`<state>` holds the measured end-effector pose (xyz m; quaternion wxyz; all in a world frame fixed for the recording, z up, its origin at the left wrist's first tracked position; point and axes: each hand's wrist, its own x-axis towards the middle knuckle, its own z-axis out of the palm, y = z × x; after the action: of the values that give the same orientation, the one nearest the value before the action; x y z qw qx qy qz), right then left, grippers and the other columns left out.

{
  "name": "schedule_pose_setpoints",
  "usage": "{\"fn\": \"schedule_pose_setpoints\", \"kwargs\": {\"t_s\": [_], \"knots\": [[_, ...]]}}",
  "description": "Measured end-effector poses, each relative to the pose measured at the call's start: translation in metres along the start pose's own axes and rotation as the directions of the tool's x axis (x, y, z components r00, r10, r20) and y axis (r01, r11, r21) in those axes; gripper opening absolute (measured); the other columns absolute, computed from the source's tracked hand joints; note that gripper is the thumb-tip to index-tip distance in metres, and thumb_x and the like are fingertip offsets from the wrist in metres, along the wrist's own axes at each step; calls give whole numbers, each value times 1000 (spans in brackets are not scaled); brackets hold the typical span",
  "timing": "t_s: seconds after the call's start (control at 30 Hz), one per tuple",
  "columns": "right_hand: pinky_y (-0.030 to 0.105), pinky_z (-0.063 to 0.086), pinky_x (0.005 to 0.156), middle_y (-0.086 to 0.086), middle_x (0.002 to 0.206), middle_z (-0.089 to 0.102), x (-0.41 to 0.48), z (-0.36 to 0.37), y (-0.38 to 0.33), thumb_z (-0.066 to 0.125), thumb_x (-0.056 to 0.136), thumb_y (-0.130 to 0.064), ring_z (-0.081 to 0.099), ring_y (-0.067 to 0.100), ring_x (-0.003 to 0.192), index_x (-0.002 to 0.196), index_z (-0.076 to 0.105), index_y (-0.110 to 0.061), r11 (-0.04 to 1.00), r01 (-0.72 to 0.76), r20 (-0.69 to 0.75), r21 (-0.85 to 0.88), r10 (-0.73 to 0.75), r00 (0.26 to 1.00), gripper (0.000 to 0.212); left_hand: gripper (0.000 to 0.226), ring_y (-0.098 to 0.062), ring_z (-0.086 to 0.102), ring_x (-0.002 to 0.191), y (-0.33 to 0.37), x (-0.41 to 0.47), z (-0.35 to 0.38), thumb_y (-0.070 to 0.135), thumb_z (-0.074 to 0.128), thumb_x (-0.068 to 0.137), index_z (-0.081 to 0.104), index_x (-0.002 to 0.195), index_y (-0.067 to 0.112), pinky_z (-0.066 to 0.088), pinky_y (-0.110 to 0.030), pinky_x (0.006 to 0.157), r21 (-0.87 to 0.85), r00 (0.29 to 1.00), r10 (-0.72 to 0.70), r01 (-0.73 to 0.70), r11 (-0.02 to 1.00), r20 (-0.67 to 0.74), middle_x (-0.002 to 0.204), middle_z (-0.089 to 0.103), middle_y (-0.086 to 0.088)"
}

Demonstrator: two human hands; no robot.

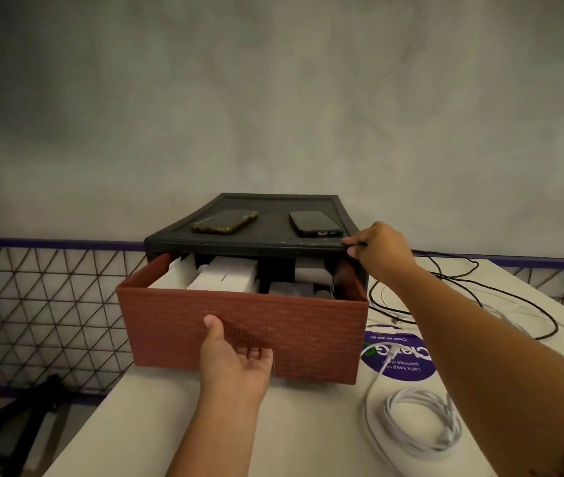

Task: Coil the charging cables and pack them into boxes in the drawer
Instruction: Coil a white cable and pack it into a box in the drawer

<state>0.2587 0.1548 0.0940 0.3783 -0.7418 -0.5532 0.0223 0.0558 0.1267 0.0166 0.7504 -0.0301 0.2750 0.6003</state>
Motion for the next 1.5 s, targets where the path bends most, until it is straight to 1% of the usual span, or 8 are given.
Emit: {"fn": "schedule_pose_setpoints", "kwargs": {"t_s": [0.67,0.83,0.93,1.03,1.17,1.23,1.33,1.5], "knots": [[34,45,94,11,119,62,-2,7,0,58,90,-13,57,29,108,115,65,-12,996,-45,-24,82,48,999,26,47,-21,52,80,16,-105,-70,50,56,84,54,87,3,40,-37,87,74,992,64,-56,996,-112,84,54,-8],[41,41,102,11,139,42,-15,9,-1,58,91,-27,47,32,121,135,48,-15,998,-41,60,49,38,997,47,38,-13,49,76,27,-108,-84,41,62,80,51,92,6,45,-31,76,234,911,354,-304,923,-211,81,48,-4],[38,29,109,3,155,13,-38,10,-3,55,92,-32,29,27,137,147,24,-15,999,-1,151,48,-6,989,65,20,-8,53,85,48,-119,-82,37,62,82,52,86,20,44,-24,74,350,774,624,-559,752,-105,91,54,2],[37,26,111,1,156,12,-62,7,-2,54,93,-29,22,24,141,148,22,-19,980,-10,151,199,-21,988,65,12,-7,55,84,63,-130,-62,33,62,85,51,84,29,43,-21,69,528,639,756,-694,489,141,94,56,6],[34,42,95,-4,136,42,-105,-7,-6,54,93,-27,43,19,124,143,32,-29,885,-130,249,448,16,968,54,23,-14,51,100,76,-127,-22,37,66,79,53,95,26,39,-22,68,747,442,669,-610,-265,598,112,49,4],[30,40,93,-2,139,45,-129,-15,-6,54,93,-28,45,18,124,140,39,-31,847,-150,296,511,-10,955,49,35,-17,47,110,84,-116,-1,42,68,78,53,106,27,40,-29,81,740,576,468,-473,-478,670,122,44,2],[25,41,90,-4,132,52,-167,-25,-4,56,91,-30,52,13,115,126,53,-33,830,-127,310,544,-58,949,35,68,-26,42,124,90,-99,21,53,67,75,43,132,25,41,-41,99,684,832,249,-199,-702,497,140,38,-5],[9,47,69,-19,114,52,-221,-38,-5,50,79,-52,58,-8,85,101,52,-51,879,49,212,474,-168,963,23,83,-24,46,119,85,-86,21,50,69,75,32,141,15,39,-32,87,562,959,140,-24,-827,247,137,45,-7]]}}
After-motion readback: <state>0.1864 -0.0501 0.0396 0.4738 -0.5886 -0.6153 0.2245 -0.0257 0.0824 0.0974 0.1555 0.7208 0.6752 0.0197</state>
